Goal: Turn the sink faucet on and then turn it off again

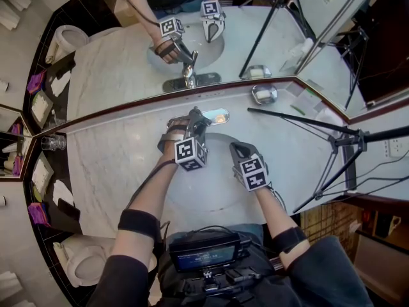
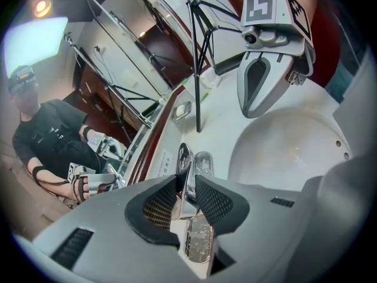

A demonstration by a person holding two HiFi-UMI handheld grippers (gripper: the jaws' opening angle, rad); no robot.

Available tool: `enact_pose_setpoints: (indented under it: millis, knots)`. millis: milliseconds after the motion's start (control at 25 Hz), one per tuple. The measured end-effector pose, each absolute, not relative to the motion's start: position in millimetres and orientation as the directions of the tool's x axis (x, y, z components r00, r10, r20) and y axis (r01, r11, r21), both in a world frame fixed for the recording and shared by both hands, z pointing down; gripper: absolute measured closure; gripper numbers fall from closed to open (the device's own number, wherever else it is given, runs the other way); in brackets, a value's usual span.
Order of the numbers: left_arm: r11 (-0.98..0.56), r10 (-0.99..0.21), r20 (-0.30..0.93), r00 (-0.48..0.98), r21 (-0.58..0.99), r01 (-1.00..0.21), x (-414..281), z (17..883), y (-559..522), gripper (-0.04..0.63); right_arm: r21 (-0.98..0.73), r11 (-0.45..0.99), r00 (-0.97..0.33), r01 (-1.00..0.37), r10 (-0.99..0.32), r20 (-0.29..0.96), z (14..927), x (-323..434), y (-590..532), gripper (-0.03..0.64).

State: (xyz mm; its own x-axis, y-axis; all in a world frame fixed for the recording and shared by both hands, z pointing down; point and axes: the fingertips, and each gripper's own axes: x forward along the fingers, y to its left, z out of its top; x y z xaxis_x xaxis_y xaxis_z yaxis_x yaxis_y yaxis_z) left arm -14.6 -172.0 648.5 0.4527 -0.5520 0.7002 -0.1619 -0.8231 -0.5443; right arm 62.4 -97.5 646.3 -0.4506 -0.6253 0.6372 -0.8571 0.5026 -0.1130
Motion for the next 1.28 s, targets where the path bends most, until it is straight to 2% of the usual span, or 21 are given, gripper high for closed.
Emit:
enact_pose_setpoints:
  millis: [720, 1120, 1280]
  knots:
    - [-0.782, -0.593, 0.687, 0.42, -0.615, -0.1, -6, 652, -158, 0.523, -0.115, 0.495, -0.446, -0.861, -0.63, 0.636, 645, 66, -100, 0.598]
    - [-0.795, -0.57, 0.701, 0.428, -0.602, -0.075, -6, 654, -159, 0.523, -0.116, 0.482, -0.437, -0.868, -0.633, 0.639, 648, 72, -97, 0.598]
    - [-0.825, -0.541, 0.718, 0.438, -0.554, -0.111, -10, 649, -153, 0.524, -0.094, 0.486, -0.429, -0.869, -0.643, 0.634, 653, 79, -95, 0.598]
